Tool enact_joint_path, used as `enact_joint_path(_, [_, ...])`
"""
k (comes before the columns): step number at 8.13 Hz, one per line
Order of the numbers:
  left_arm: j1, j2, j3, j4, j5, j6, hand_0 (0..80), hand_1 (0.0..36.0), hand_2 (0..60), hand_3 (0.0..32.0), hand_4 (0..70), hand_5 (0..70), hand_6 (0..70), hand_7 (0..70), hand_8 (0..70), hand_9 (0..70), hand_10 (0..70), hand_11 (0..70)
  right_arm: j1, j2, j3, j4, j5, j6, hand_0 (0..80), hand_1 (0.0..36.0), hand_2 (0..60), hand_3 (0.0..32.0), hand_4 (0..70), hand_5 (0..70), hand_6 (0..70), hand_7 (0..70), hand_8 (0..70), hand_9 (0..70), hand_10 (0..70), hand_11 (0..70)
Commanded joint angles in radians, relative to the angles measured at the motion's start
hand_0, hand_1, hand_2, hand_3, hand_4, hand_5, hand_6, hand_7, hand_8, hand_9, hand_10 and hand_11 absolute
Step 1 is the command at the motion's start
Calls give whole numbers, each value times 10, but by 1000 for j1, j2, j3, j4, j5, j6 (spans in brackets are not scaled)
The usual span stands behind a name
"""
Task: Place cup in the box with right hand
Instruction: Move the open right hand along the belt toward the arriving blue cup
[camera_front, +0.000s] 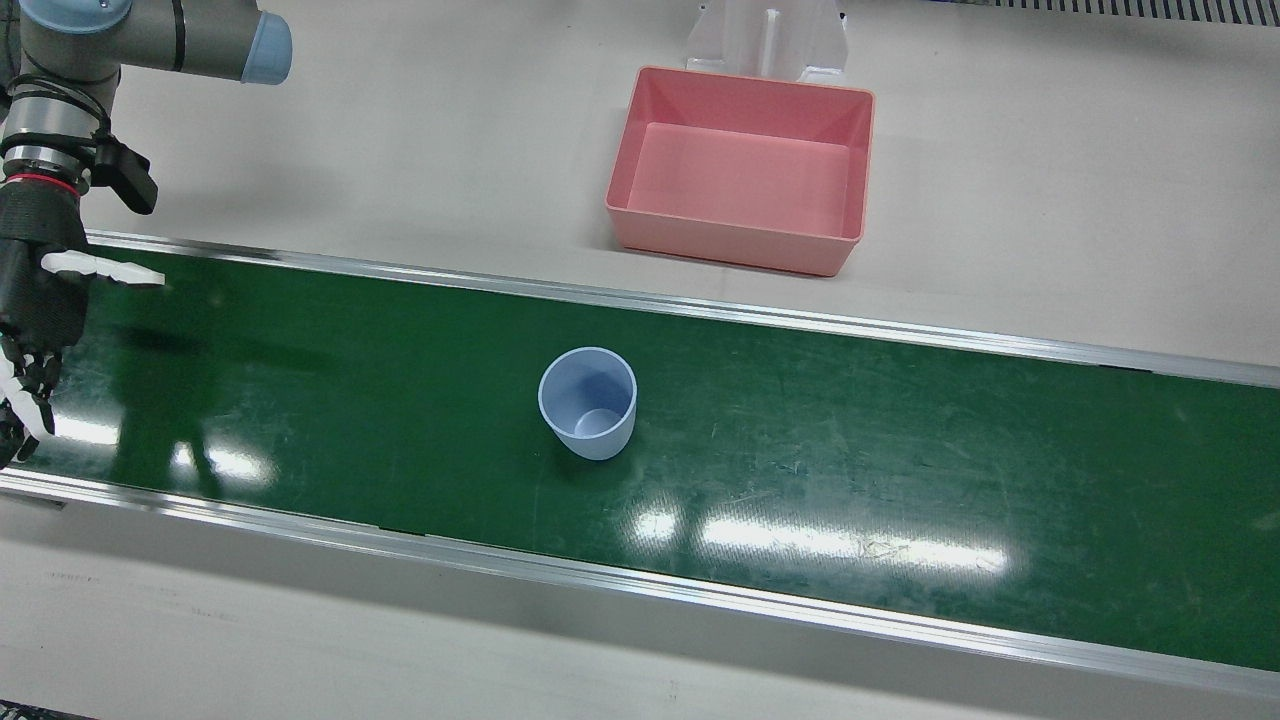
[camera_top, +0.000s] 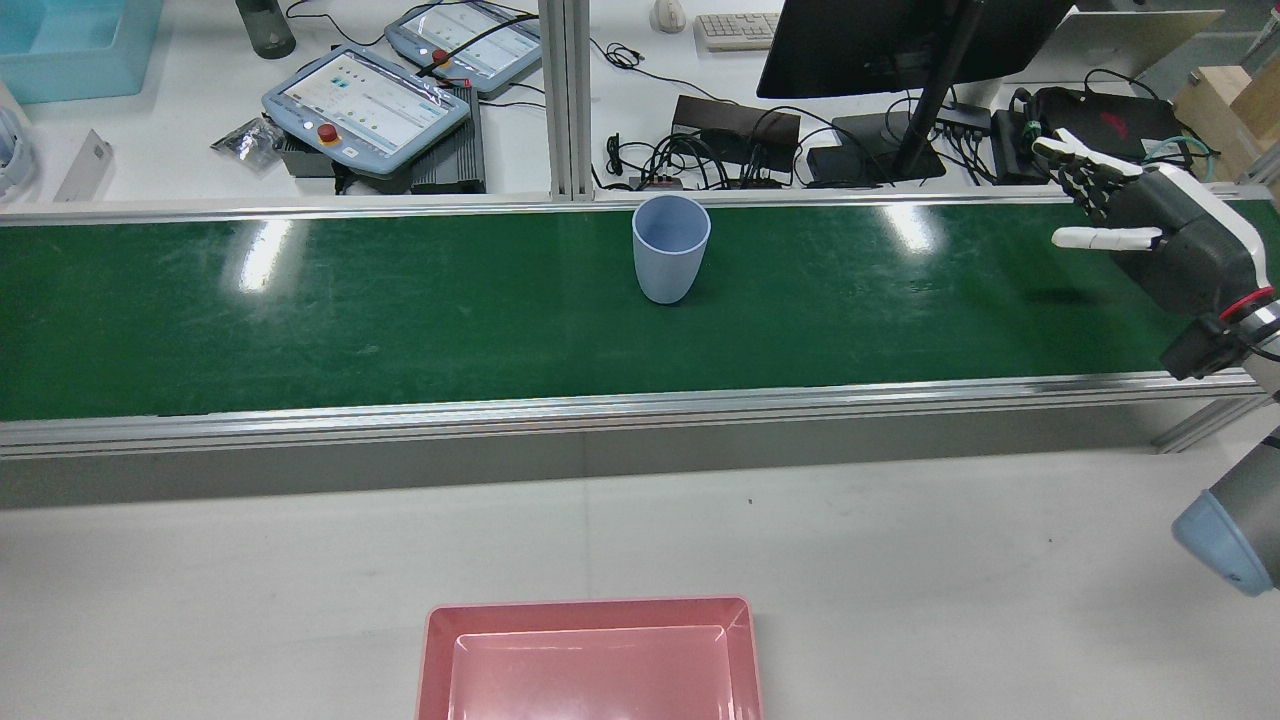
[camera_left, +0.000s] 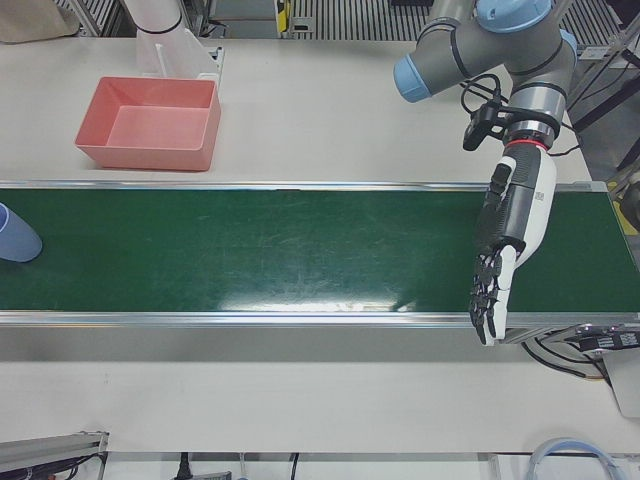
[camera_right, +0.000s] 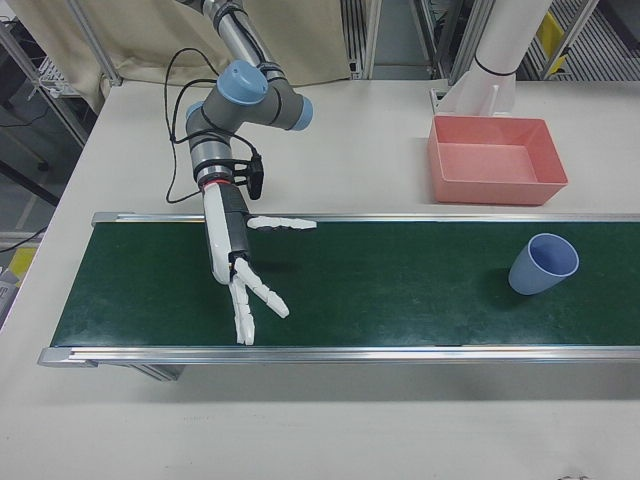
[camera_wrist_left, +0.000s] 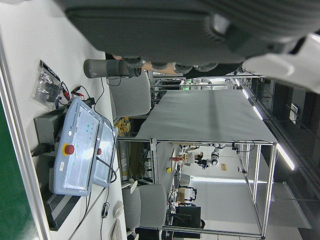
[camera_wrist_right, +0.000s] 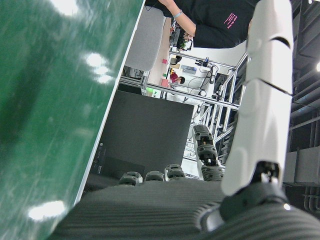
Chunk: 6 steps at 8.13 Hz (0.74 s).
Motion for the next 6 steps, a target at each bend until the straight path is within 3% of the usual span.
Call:
enact_joint_path(1, [0,1,0,-1,1,0,0,0,0,0,0,0,0,0,0,0,0,0,-21,0,3,0,1,-2,549,239,73,0,7,65,32,45,0,0,3,29])
enact_joint_path(6, [0,0,2,-1,-1,0,0,0,0,0,0,0,0,0,0,0,0,0,-38,0,2,0,2,-3,549,240,74,0,4,65,33,51,0,0,4,31])
